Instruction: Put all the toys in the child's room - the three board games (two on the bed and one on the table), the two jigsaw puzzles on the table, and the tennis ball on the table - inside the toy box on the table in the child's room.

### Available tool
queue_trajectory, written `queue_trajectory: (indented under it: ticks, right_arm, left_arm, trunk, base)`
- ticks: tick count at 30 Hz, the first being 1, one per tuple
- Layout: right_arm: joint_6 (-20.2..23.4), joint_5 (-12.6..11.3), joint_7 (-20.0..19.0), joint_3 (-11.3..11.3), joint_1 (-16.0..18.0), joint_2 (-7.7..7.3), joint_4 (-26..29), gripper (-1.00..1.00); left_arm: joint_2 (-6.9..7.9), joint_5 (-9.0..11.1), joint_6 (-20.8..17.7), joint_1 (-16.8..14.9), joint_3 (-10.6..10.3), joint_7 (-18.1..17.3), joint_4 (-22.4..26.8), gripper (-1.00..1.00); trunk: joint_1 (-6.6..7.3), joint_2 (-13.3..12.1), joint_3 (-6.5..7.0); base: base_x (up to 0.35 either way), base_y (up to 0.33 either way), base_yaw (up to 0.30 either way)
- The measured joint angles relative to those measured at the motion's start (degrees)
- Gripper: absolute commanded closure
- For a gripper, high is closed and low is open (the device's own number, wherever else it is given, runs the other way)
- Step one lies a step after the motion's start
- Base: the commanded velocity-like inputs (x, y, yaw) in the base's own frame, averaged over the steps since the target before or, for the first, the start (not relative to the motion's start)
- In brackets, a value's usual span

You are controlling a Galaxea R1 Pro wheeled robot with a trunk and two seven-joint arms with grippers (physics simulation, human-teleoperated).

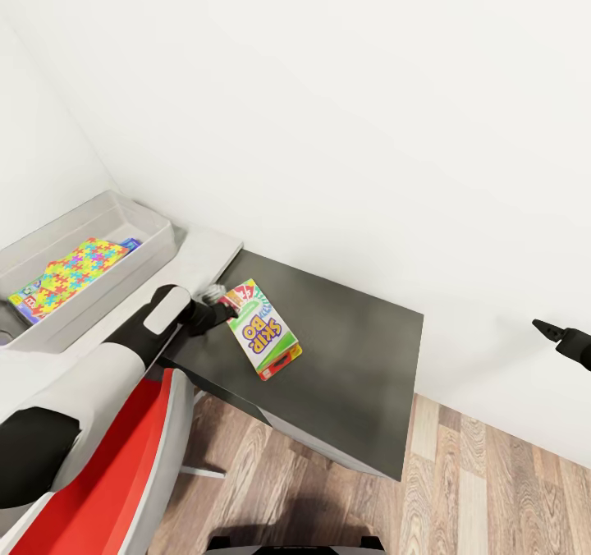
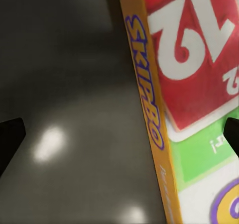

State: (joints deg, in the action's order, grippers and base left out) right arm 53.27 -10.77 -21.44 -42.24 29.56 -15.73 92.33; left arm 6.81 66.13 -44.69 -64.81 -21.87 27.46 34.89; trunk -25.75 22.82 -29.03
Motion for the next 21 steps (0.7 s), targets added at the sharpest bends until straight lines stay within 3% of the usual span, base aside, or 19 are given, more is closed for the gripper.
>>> queue_trajectory:
  ticks: [13,18,21]
  right_arm:
    - [0.0,0.0,-0.05,-0.07,0.01,0.0,0.01,-1.0]
    - [0.05,-0.04,-0.06,-0.11,0.01,-0.04,0.01,-1.0]
    - [0.05,-0.04,-0.07,-0.12,0.02,-0.06,0.01,-1.0]
  left_arm:
    - [-0.09,0.43,0.56,-0.07,0.06,-0.18,-0.69,-1.0]
    - [-0.09,-1.03,0.33,-0.09,0.09,-0.16,-0.6,-1.0]
    - [-0.1,-0.22,0.5,-0.08,0.06,-0.19,-0.5,-1.0]
  trunk:
    - [0.04,0.03,0.01]
    - [0.12,0.03,0.01]
    - [0.02,0.04,0.01]
  base:
    - [0.0,0.0,-0.002]
    - [0.0,0.0,-0.092]
    - [0.0,0.0,-0.175]
